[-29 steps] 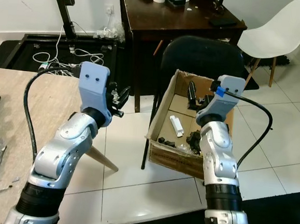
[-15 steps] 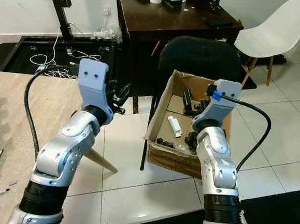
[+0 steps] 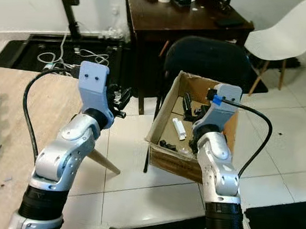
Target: Picking trash to rubbish bin
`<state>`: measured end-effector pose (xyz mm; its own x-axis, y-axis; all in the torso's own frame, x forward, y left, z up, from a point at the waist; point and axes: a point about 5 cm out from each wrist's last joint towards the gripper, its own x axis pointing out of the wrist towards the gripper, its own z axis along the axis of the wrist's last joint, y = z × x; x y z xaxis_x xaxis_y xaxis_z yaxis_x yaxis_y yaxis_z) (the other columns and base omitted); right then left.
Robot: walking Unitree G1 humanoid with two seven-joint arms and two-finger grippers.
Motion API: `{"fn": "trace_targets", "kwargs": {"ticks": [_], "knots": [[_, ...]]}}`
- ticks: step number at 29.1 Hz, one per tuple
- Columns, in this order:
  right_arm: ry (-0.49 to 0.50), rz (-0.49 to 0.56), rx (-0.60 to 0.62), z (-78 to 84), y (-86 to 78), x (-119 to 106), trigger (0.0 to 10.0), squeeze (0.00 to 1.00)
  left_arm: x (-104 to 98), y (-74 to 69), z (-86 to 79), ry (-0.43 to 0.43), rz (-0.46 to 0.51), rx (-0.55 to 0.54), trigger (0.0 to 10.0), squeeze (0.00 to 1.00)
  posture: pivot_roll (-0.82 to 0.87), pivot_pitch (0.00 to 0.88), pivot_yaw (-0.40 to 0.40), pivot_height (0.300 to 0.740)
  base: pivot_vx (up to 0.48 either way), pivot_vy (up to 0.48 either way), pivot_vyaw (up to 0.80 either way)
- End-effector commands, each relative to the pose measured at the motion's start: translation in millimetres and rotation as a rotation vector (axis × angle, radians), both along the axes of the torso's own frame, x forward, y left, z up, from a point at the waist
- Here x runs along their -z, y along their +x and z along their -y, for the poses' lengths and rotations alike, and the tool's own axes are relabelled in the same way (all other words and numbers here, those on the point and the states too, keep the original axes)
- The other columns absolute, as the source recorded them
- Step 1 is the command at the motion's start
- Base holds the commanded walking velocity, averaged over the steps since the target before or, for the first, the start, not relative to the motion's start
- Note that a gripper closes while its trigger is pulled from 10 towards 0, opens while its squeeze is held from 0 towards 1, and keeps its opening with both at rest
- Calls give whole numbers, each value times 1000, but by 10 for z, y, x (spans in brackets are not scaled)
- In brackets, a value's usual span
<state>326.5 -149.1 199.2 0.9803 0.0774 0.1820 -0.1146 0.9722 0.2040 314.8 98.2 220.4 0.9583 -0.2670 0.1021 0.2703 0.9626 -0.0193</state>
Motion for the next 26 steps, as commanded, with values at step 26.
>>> {"fn": "trace_targets", "kwargs": {"ticks": [26], "knots": [[7,-35,9,8,-83,42,10000,0,36,-34,65,91,-46,64,10000,0,76,159,27,740,0,162,0]]}}
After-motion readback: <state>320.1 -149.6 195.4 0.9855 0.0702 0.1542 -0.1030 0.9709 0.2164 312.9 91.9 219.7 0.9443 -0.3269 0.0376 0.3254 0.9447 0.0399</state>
